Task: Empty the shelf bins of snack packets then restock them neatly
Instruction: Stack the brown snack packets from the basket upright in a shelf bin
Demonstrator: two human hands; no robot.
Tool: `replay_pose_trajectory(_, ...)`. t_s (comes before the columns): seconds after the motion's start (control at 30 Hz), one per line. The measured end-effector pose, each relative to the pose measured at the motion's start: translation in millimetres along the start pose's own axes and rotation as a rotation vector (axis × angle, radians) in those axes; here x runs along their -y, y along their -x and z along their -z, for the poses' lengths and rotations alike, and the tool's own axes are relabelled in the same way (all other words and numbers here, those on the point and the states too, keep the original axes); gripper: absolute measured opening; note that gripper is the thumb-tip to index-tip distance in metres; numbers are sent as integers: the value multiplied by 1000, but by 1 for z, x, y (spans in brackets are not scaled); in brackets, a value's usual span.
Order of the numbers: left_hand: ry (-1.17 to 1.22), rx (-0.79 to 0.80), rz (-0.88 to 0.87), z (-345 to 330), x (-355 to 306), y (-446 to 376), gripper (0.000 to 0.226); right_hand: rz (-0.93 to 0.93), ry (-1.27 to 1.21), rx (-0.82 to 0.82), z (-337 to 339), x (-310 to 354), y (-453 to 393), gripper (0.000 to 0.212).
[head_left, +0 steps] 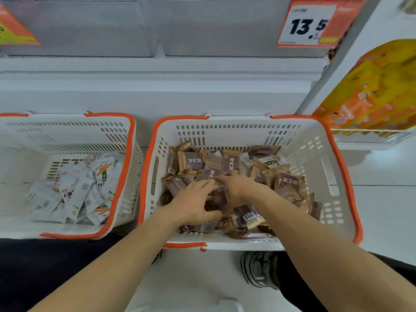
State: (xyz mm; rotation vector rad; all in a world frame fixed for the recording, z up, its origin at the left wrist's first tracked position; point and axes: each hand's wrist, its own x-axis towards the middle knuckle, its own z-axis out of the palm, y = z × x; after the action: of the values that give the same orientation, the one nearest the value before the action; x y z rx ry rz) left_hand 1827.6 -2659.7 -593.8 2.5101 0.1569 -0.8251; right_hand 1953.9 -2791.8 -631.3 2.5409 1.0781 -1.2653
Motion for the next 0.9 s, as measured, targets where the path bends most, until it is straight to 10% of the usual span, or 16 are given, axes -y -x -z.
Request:
replay_pose_trajectory(0.4,221,-308,128,12,22,-2,16,127,-571,-176,13,-28,17,98)
replay_pose_trajectory(0.67,419,-753,361,49,52,12,26,-303,-214,-441,40,-64,24,75)
replay_pose_trajectory(0.9,574,-657,373,47,40,9,52,105,-409,-151,44,-15,25,58)
